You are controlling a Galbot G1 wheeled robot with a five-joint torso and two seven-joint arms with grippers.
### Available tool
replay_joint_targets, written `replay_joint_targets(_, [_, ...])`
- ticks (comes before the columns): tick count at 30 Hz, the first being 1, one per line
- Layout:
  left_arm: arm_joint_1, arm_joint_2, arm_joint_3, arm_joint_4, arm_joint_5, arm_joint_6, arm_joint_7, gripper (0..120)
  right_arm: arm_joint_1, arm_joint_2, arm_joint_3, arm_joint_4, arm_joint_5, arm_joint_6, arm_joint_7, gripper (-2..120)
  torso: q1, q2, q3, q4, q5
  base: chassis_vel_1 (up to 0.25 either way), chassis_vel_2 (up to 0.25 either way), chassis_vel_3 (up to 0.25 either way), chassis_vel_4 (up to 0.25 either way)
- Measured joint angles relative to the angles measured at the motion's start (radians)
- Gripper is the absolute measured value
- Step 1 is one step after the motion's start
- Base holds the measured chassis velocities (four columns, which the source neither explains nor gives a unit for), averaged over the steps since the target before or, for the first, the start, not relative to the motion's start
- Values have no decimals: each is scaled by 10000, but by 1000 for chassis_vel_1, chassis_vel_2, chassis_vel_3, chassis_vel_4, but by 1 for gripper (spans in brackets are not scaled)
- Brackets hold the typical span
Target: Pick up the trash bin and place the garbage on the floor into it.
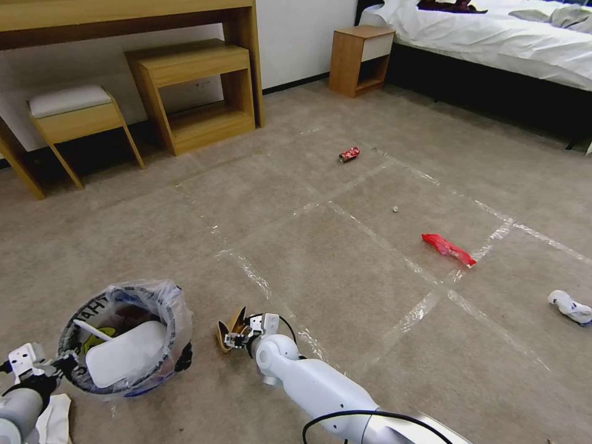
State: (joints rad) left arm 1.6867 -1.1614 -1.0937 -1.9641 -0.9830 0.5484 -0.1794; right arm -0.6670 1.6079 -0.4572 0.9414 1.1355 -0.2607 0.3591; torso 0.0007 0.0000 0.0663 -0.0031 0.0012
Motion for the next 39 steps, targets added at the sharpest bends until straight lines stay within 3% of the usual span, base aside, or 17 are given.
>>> replay_joint_targets(21, [38,-110,-22,-7,-6,-109,56,1,-224,1,-396,-169,-642,600,-526,0,0,0,0,0,0,0,0,0,0])
replay_joint_targets(39, [-185,40,9,288,2,-113,34,1,-288,-195,-52,1366,-119,547,-190,0,0,0,0,3,2,0,0,0,0])
